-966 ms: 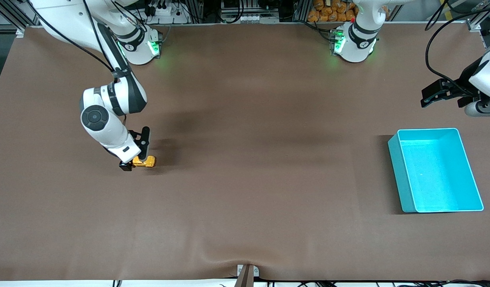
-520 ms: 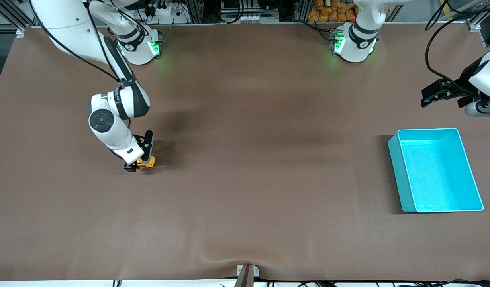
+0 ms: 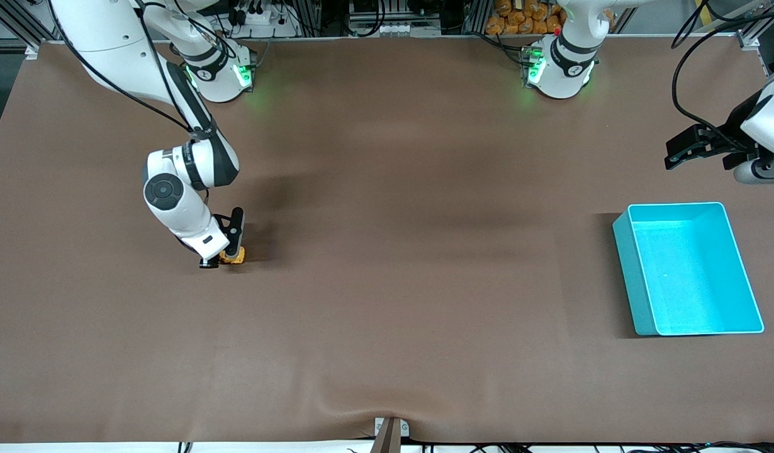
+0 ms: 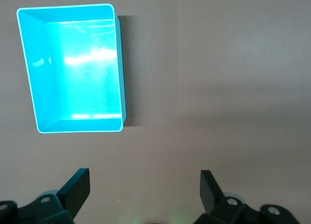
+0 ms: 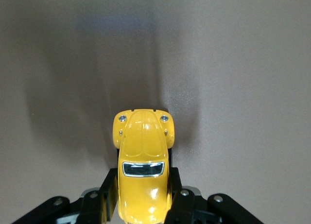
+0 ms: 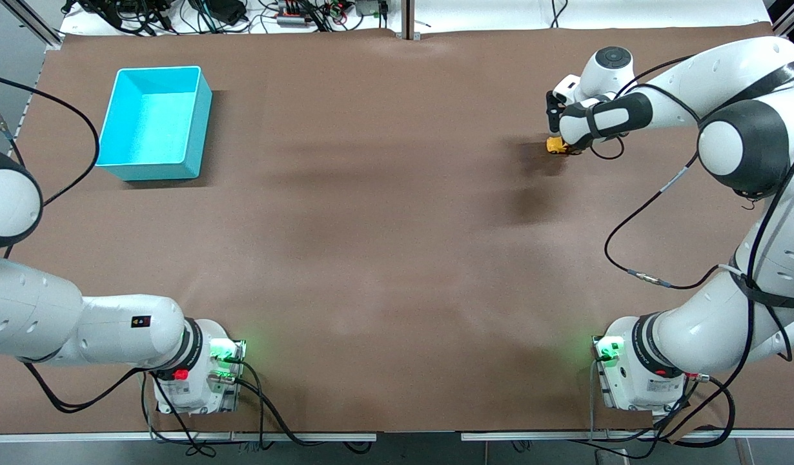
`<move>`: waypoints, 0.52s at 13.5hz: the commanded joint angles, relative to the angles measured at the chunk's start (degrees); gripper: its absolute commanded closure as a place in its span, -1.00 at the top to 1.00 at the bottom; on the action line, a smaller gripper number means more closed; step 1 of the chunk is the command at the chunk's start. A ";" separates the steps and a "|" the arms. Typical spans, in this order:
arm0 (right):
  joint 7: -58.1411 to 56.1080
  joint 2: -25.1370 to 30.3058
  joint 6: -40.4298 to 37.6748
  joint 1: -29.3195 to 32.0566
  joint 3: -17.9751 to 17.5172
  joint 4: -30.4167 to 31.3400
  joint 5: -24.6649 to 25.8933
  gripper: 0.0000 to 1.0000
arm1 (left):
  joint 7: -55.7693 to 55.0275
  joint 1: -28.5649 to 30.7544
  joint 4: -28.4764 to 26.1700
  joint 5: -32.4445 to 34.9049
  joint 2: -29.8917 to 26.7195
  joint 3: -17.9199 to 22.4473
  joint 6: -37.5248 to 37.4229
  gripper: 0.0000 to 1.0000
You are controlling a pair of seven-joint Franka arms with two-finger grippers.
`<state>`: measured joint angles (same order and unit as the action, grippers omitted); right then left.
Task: Wind and store yellow beetle car
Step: 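Lower the right gripper and close it on the yellow car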
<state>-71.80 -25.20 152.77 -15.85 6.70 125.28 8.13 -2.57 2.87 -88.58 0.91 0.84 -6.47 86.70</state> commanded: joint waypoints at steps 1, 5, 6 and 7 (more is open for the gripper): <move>0.79 -0.55 0.86 0.82 -0.37 0.23 0.48 -0.89 | -0.77 0.29 0.33 0.14 0.04 -0.29 0.14 1.00; 0.09 -0.81 -0.02 2.83 -0.37 0.23 0.57 -0.89 | -0.77 0.38 0.33 0.14 0.04 -0.29 0.14 1.00; -0.26 -0.73 -0.54 3.62 -0.28 0.23 0.57 -0.89 | -0.77 0.38 0.42 0.14 0.04 -0.29 0.14 1.00; -0.35 -0.81 -0.72 4.85 -0.37 0.23 0.57 -0.89 | -0.77 0.38 0.42 0.14 0.04 -0.29 0.14 1.00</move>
<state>-71.56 -25.14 152.11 -13.83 6.83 125.27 8.13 -2.57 2.91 -88.58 0.91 0.84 -6.47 86.70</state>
